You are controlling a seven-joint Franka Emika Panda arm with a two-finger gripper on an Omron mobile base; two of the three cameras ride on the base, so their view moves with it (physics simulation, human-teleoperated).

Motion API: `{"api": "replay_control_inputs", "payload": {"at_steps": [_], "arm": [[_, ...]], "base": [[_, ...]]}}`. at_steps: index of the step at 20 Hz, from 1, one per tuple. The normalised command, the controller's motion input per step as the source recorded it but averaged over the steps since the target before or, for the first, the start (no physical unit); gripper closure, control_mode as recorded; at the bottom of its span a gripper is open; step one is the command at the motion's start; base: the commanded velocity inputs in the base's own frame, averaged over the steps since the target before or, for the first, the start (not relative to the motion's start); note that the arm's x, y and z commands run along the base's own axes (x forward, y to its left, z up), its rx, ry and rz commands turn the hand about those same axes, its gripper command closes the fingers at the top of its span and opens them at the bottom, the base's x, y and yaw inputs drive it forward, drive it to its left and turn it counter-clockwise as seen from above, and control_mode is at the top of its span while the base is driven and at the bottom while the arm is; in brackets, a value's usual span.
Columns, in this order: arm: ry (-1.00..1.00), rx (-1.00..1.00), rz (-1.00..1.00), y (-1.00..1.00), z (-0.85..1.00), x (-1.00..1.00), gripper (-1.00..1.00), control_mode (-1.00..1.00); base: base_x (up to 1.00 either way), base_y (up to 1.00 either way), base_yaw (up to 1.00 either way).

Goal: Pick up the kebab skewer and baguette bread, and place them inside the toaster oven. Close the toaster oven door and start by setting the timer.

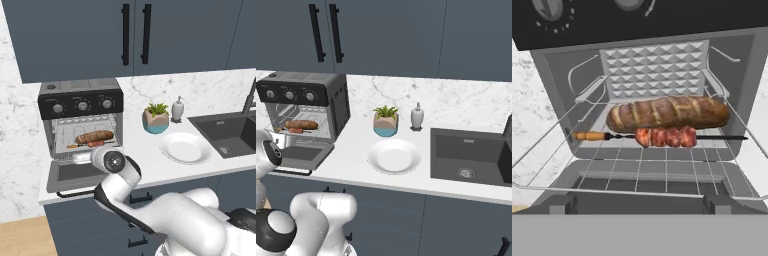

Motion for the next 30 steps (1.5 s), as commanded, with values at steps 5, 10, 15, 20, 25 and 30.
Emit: {"api": "replay_control_inputs", "payload": {"at_steps": [5,10,15,20,25,30], "arm": [[0.01,0.00,0.00,0.10,-0.09,0.22,-1.00,-1.00],[0.03,0.00,0.00,0.03,-0.04,0.14,-1.00,-1.00],[0.04,0.00,0.00,0.00,-0.15,0.03,-1.00,-1.00],[0.00,0.00,0.00,0.00,-0.14,0.00,-1.00,-1.00],[0.00,0.00,-0.01,0.00,0.00,0.08,-1.00,-1.00],[0.00,0.00,-0.01,0.00,0.00,0.10,-1.00,-1.00]], "base": [[0.00,0.00,0.00],[0.00,0.00,0.00],[0.00,0.00,0.00],[0.00,0.00,0.00],[0.00,0.00,0.00],[0.00,0.00,0.00]]}}
